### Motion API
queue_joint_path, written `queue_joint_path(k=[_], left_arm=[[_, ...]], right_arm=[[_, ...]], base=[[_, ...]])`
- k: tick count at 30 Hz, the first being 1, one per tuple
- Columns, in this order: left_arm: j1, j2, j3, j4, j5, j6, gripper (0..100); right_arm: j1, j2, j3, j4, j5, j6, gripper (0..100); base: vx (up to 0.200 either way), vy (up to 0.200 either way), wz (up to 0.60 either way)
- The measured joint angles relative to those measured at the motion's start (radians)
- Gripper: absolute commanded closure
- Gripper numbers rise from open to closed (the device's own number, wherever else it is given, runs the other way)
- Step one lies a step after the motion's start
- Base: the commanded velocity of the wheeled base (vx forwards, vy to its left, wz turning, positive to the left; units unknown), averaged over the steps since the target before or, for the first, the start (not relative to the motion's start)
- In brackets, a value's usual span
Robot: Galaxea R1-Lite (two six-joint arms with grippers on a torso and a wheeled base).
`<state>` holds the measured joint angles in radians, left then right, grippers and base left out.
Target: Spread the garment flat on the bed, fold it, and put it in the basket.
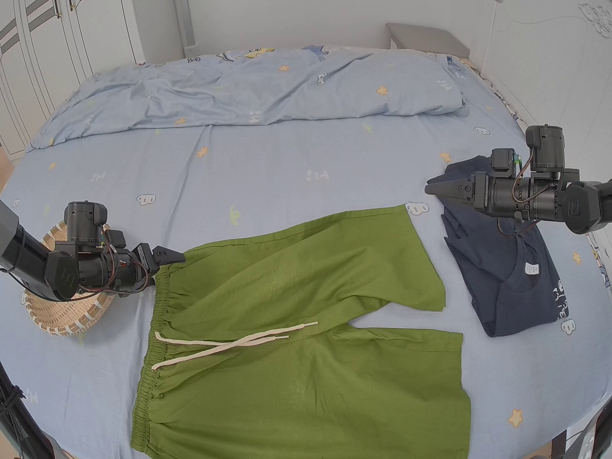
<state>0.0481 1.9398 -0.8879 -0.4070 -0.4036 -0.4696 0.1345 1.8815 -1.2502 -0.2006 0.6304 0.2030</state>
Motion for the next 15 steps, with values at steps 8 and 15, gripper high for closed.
queue_joint_path(k=[8,15], left_arm=[[0.002,0.036,-0.006,-0.056,0.001,0.0,0],[0.001,0.066,-0.012,-0.114,0.001,-0.001,100]], right_arm=[[0.0,0.001,0.001,-0.001,0.0,0.0,0],[0.0,0.001,0.001,-0.001,0.0,0.0,0]], base=[[0.0,0.0,0.0],[0.0,0.0,0.0]])
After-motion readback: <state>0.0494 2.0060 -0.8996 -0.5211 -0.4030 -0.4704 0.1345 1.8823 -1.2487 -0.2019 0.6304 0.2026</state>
